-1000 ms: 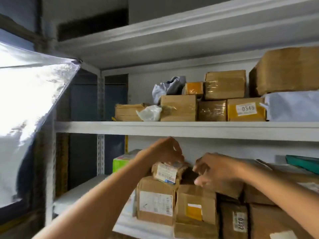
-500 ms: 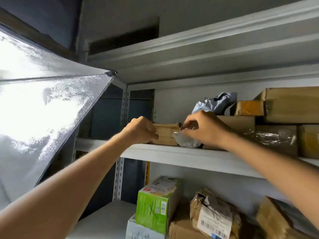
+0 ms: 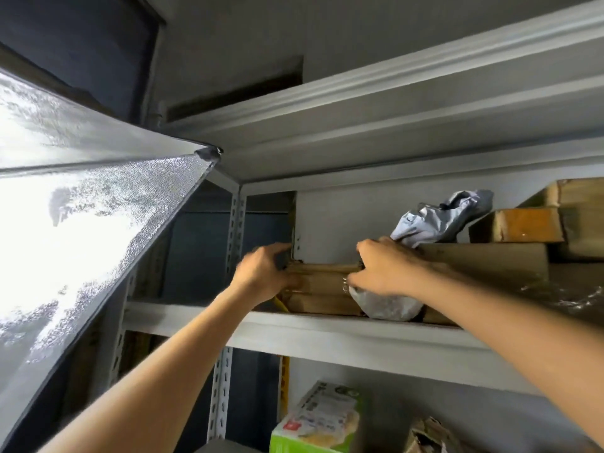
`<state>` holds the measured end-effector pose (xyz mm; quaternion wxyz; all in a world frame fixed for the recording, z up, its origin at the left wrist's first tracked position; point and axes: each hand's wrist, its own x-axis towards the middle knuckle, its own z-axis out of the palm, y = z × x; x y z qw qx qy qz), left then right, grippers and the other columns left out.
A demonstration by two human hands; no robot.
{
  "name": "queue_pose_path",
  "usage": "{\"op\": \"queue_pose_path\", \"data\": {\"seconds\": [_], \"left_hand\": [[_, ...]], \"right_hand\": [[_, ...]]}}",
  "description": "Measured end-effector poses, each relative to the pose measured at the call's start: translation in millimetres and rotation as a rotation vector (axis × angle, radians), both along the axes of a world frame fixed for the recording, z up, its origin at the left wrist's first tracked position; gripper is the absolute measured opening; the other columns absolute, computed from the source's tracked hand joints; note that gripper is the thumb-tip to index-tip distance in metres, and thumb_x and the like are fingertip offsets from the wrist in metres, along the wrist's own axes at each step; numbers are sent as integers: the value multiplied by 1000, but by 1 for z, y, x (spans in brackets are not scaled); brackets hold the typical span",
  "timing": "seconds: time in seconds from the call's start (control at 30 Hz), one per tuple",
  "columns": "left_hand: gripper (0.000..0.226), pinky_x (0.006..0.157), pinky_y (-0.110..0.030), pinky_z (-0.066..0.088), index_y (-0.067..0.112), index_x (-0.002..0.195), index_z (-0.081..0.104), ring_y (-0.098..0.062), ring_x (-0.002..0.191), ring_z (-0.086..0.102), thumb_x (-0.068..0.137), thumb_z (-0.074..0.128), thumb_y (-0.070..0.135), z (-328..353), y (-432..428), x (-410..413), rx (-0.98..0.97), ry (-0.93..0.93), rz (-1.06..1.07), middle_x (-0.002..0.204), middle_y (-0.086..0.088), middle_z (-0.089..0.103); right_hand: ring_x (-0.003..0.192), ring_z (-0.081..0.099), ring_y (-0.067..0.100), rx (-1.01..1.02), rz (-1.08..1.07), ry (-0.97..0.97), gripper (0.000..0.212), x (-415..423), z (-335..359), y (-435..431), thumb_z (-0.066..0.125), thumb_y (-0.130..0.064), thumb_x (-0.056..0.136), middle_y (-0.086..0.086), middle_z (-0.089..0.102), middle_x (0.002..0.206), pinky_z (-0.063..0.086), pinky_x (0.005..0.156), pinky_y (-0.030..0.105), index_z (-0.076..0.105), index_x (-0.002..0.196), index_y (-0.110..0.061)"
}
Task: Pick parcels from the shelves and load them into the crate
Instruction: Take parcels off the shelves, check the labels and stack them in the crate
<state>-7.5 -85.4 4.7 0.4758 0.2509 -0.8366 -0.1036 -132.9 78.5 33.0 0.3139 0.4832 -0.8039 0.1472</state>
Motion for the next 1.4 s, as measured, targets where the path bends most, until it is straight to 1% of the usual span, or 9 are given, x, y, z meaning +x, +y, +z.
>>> {"op": "queue_pose_path", "data": {"seconds": [0.23, 0.33, 0.47, 0.67, 0.83, 0.93, 1.17, 1.3, 1.4], "left_hand": [[55, 96, -39, 51, 28, 125, 59, -26, 115, 53, 75, 81, 26, -1, -33, -7, 313, 25, -392, 132, -6, 54], [59, 96, -39, 49, 29, 123, 56, -26, 114, 50, 71, 84, 30, 0, -37, 1, 392, -27, -475, 130, -4, 49], [49, 95, -42, 52, 21, 122, 57, -30, 110, 58, 79, 76, 36, 3, -35, 16, 589, 35, -593, 123, -9, 58], [29, 71, -34, 55, 20, 107, 59, -24, 91, 64, 84, 72, 33, 7, -31, 22, 659, 147, -544, 100, -8, 65], [36, 80, -38, 56, 17, 104, 55, -25, 87, 63, 84, 70, 43, 7, -41, 17, 606, 242, -425, 94, -6, 64], [41, 71, -35, 56, 14, 99, 58, -26, 83, 65, 80, 72, 48, 14, -41, 17, 668, 116, -394, 91, -9, 66], [35, 78, -42, 60, 11, 105, 63, -30, 88, 70, 82, 74, 35, 10, -35, 22, 823, 69, -532, 96, -14, 72], [30, 62, -37, 57, 9, 109, 61, -29, 84, 68, 84, 72, 22, 3, -29, 29, 821, 199, -624, 94, -14, 69], [42, 70, -43, 59, 14, 119, 58, -33, 95, 67, 80, 74, 13, -5, -27, 34, 711, 363, -733, 108, -13, 67]], "right_hand": [[68, 48, 25, -32, -138, -104, 30, 18, 3, -31, 70, -23, 74, 7, 50, 79, 33, 52, 27, 42, 66, -16], [98, 56, 29, -77, -180, -117, 37, 27, 5, -41, 82, -29, 71, 10, 57, 113, 41, 68, 27, 55, 93, -18], [113, 57, 32, -192, -185, -195, 55, 37, 8, -50, 87, -34, 67, 14, 59, 122, 45, 80, 28, 59, 110, -13], [88, 62, 22, -335, -56, -306, 40, 51, 2, -41, 85, -45, 65, 5, 66, 86, 40, 62, 24, 73, 86, -14], [98, 63, 23, -528, 3, -374, 41, 52, -5, -38, 79, -50, 72, 6, 70, 102, 52, 79, 30, 75, 94, -16], [85, 62, 25, -530, -59, -475, 40, 49, 0, -40, 78, -46, 69, 7, 64, 93, 44, 59, 27, 62, 81, -12], [77, 56, 21, -382, 51, -753, 33, 53, 4, -41, 73, -36, 77, 5, 57, 85, 41, 60, 28, 52, 83, -11], [114, 55, 29, -373, 69, -712, 53, 53, -2, -43, 73, -33, 84, 10, 55, 124, 48, 95, 39, 49, 122, -4], [124, 49, 25, -553, 241, -765, 68, 51, -20, -45, 73, -23, 86, 5, 50, 134, 41, 106, 39, 38, 142, -11]]}}
